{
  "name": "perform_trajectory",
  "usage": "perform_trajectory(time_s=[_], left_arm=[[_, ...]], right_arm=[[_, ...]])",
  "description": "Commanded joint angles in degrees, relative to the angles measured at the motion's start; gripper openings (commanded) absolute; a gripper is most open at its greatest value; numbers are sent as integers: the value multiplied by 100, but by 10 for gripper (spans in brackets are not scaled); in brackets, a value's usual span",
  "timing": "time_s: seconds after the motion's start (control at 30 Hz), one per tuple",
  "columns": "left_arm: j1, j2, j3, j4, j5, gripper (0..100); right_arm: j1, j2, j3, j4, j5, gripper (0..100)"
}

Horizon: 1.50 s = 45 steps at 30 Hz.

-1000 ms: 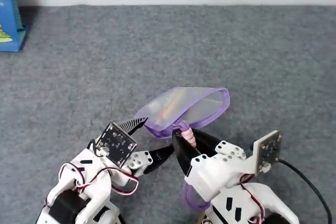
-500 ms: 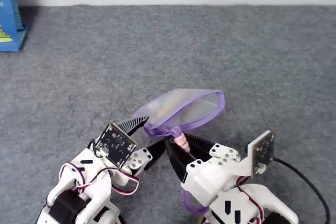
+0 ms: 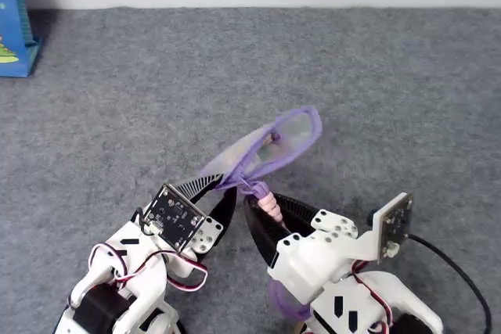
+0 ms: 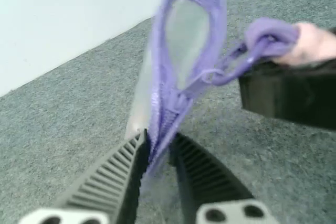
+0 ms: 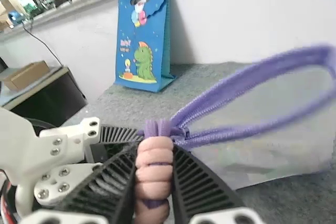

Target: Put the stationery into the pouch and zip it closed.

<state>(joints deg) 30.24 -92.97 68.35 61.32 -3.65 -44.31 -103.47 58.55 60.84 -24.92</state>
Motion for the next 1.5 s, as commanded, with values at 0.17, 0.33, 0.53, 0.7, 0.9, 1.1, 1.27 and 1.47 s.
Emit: perform_trajectory(time_s=[0.17,0.33,0.53,0.7,0.9,1.1,1.27,1.47], left_arm=[[35,-62,-75,0,0,12],[35,-62,-189,316,0,12],[0,-62,-233,448,0,12],[0,-70,-224,466,0,11],[-9,-70,-224,466,0,11],[-9,-70,-286,457,9,59],[-9,-70,-620,659,422,257],[26,-70,-866,501,589,275]], right_arm=[[444,-57,281,-840,-202,8],[971,-57,756,-1877,-651,8],[1684,-57,1090,-2923,-1073,7],[2527,-57,1697,-3855,-1037,7],[2853,-57,2171,-4391,-1020,7],[2009,-57,2154,-4391,-440,7],[1367,-57,2031,-4004,-18,7],[1051,-57,1196,-2800,237,7]])
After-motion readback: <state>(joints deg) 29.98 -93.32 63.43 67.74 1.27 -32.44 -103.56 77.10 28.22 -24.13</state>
